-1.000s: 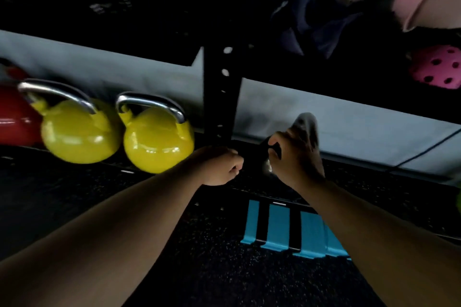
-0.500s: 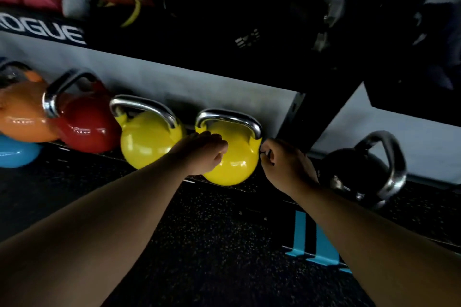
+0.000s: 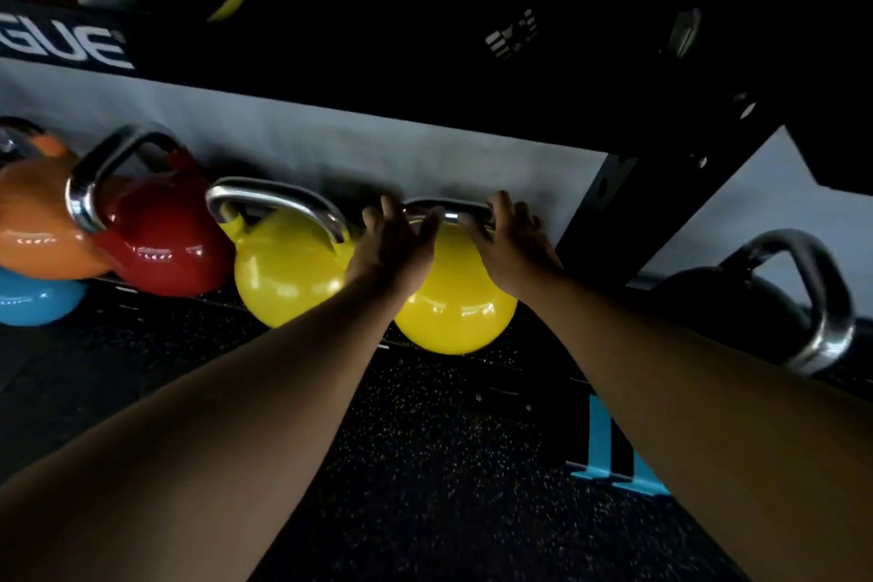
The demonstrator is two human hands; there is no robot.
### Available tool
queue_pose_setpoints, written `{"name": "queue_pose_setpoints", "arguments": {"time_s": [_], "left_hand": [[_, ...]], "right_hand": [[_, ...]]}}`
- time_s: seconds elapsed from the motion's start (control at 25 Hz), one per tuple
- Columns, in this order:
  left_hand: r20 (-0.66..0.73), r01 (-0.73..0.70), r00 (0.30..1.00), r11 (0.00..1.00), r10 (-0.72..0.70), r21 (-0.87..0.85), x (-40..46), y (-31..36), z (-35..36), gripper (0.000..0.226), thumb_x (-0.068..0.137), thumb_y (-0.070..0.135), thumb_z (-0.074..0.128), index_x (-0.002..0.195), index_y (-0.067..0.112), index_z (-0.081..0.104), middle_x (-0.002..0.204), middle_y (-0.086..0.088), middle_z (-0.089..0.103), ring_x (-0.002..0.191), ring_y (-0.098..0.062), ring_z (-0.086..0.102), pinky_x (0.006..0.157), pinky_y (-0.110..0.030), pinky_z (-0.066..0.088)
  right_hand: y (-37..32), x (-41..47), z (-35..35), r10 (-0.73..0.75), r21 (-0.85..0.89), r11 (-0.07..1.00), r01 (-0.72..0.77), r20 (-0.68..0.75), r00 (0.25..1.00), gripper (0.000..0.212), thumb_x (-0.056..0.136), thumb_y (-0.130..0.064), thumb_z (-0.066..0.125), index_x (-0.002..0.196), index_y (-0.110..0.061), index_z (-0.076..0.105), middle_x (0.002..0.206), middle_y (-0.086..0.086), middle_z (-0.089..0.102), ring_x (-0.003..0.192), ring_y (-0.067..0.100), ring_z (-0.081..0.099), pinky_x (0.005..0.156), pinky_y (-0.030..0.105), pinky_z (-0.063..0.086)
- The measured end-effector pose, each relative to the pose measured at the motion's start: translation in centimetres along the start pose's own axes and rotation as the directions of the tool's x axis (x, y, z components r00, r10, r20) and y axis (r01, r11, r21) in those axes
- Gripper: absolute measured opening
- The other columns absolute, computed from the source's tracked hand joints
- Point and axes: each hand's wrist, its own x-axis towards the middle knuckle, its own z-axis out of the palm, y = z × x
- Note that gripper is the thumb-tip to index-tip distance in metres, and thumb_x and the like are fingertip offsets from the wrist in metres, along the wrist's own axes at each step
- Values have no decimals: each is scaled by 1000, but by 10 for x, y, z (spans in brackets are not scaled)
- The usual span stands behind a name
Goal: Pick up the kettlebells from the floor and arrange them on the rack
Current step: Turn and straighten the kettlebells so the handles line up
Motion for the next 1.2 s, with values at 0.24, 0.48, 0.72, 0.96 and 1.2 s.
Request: {"name": "queue_pose_setpoints", "arguments": {"time_s": [0.24,0.48,0.72,0.96,1.2], "left_hand": [[79,169,986,896,-149,-411,1,0,35,85,90,69,37,155,28,4,158,-19,16,137,-41,39,104,-45,36],[258,85,962,807,86,-585,48,-18,19,81,91,50,59,152,12,22,150,-17,43,138,-34,41,112,-43,35],[324,132,942,793,85,-594,43,-12,36,66,93,57,49,139,12,38,141,-21,46,127,-38,46,97,-43,43],[397,44,881,792,256,-608,56,-9,35,63,101,37,45,156,20,19,161,-5,27,145,-15,25,116,-31,21],[385,63,878,729,284,-682,68,-5,44,61,104,35,35,157,21,8,165,2,9,149,-11,13,120,-28,13]], "right_hand": [[11,-1,7,-28,146,988,42,-97,995,52,91,-59,49,124,-18,48,124,15,54,115,37,51,84,40,43],[-15,-23,21,169,183,976,-117,-301,938,50,86,-67,50,101,-20,56,100,10,68,94,31,61,72,39,48],[-10,-31,-1,392,752,588,-298,57,918,41,95,-48,51,112,-13,65,100,10,72,88,22,70,79,40,53],[-30,-54,22,467,872,423,-245,22,884,28,102,-32,45,118,-19,63,105,-2,67,77,-14,63,52,3,43],[-53,-44,30,488,903,371,-216,8,873,36,103,-38,38,118,-16,63,86,-3,69,64,3,64,42,14,44]]}}
